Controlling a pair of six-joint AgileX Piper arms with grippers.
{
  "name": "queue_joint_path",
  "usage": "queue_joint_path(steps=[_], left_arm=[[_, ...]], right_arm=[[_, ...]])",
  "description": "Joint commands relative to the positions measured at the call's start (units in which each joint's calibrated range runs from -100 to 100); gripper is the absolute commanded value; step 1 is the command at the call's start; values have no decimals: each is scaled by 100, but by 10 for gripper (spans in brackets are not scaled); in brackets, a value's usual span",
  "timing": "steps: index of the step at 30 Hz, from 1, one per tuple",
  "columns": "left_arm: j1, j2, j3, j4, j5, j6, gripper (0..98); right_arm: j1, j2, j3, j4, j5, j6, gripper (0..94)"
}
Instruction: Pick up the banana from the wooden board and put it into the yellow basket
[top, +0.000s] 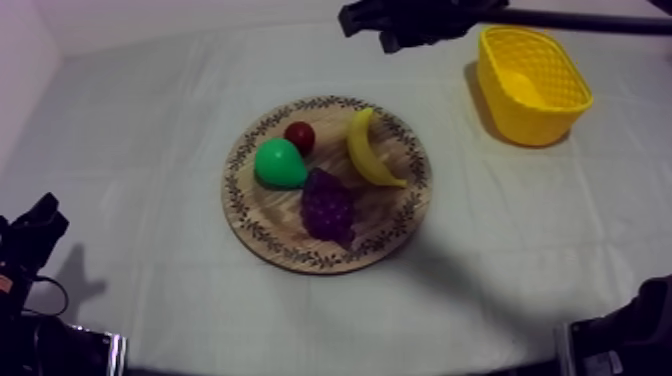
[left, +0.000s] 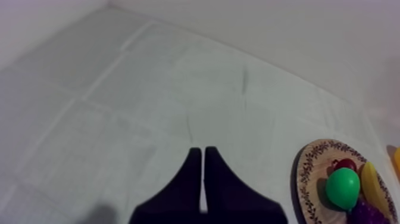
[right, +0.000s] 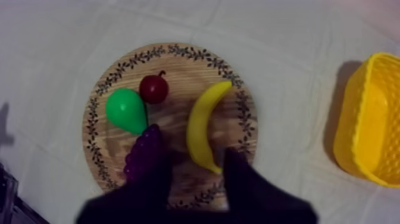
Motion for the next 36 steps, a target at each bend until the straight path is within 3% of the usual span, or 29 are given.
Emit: queue_joint_path(steps=[1,3,10,24,36], left_arm=[[2,-5,-1,3,0,0,1],[2,-5,-1,3,0,0,1],[2,-5,-1,3,0,1,1],[2,-5,-1,3,0,-1,1],[2,-5,-1,3,0,1,1]], right_arm=[[15,10,-8,-120,49,91,537],[36,29,6,-193,80,113,579],[88,117,85,-296,92,120,589],[123,1294,521,-519,-421,220,550],[211,2668,270,-518,-898,144,537]])
